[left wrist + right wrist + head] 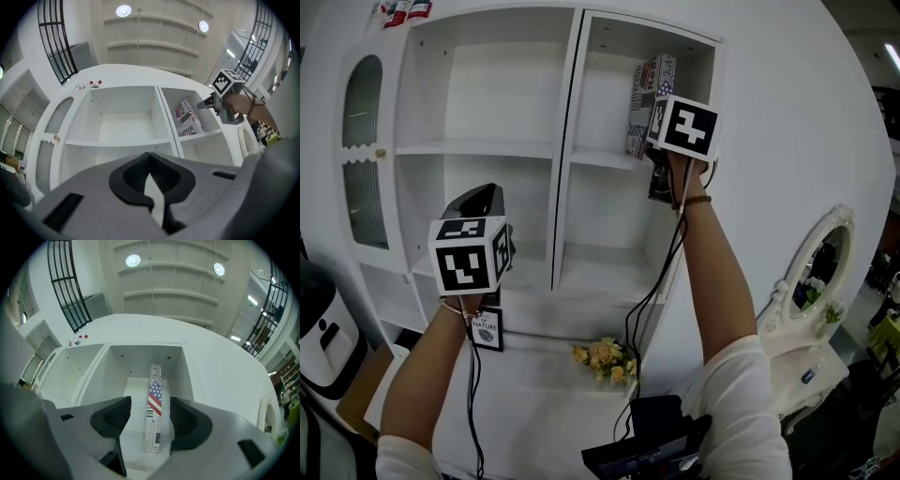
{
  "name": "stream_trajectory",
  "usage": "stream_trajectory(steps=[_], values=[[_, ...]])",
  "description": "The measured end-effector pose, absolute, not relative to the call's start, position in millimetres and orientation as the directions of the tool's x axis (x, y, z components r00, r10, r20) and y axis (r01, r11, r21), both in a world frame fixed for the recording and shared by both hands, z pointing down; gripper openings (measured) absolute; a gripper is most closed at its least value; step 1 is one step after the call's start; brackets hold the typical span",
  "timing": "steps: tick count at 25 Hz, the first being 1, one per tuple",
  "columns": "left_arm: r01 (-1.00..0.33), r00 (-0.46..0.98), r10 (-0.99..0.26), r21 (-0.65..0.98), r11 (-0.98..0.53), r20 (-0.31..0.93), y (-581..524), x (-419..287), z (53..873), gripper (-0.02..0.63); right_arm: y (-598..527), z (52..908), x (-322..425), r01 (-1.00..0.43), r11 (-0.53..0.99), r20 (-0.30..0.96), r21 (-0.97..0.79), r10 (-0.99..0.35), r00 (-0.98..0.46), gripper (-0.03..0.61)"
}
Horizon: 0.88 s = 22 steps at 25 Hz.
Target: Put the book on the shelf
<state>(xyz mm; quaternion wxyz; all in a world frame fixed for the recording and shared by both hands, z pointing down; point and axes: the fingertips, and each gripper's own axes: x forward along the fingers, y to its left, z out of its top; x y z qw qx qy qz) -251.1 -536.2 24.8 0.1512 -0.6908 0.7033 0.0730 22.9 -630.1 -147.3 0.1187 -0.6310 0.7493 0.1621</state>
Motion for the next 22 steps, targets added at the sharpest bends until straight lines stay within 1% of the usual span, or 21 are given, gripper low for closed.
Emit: stream_trajectory(steps=[12,18,22], values=[[-0.993,0.052,-0.955,-0.113,-0.019,-0.292,-494,-238,71,0.008,-567,-90,20,-0.969,0.234,-0.401,0.074,-0.883,-0.244,0.265],[-0.994,0.068,-0.962,-0.098,-0.043,-0.266,-474,-233,104,0.008,-552,-42,17,-0.96,0.273,-0.375,0.058,-0.886,-0.274,0.264],[-0.994,0.085,-0.966,-0.086,-0.066,-0.245,-469,-230,132,0.008,-547,-1,11,-0.95,0.309,-0.331,0.037,-0.893,-0.304,0.264]])
